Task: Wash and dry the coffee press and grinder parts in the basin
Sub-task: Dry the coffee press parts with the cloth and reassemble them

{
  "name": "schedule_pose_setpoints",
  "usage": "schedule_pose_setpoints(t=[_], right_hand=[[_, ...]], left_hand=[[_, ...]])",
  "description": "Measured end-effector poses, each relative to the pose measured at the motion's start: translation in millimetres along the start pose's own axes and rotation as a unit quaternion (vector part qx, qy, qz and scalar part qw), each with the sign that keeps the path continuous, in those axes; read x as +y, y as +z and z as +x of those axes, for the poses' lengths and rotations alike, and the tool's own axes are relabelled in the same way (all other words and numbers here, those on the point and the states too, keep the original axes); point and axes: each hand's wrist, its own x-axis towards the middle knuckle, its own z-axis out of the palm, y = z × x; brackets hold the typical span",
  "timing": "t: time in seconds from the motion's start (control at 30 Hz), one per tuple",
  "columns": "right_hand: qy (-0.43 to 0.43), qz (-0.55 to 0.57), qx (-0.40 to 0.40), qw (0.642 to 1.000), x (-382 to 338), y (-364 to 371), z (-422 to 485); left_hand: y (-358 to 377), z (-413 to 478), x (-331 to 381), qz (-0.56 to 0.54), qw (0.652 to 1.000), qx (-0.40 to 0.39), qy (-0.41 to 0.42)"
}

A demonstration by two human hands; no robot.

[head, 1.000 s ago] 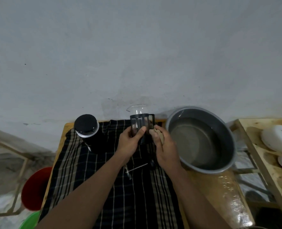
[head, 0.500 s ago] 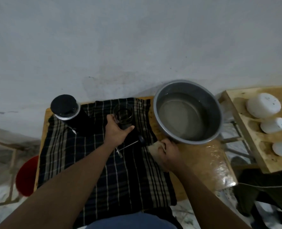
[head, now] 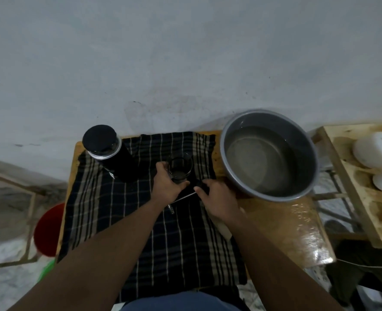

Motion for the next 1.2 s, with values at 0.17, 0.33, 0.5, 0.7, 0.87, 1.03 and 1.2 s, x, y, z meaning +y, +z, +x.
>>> schedule_pose_setpoints(t=[0.17,0.33,0.5,0.7,0.87,1.03,1.2], right_hand=[[0.073,-0.041,-0.026,0.996,-15.6,1.4,14.0],[0.031,0.056,0.044,0.997,-24.5,-9.2,4.8],[-0.073,0.057,0.144,0.985,-29.7,-46.4,-9.7],[-0.153,0.006,0.173,0.973,-51.6,-69.0,-18.3],[-0.138,0.025,0.195,0.971,-53.7,-82.0,-20.2],[-0.158,0.063,0.317,0.933,-63.4,-109.5,-25.1],[-0.253,0.104,0.326,0.905,-80.7,-112.5,-28.7]], left_hand=[[-4.4,-1.0,2.1,-0.038,0.998,0.005,0.058],[-12.1,1.2,0.4,-0.047,0.996,-0.007,0.081],[-13.6,4.5,-1.3,-0.061,0.996,-0.017,0.062],[-7.8,7.5,1.6,-0.100,0.995,-0.005,0.030],[-10.3,8.6,5.4,-0.117,0.993,-0.005,0.015],[-4.9,4.6,0.8,-0.100,0.995,-0.019,0.025],[6.9,1.5,-2.9,-0.112,0.993,0.028,0.032]])
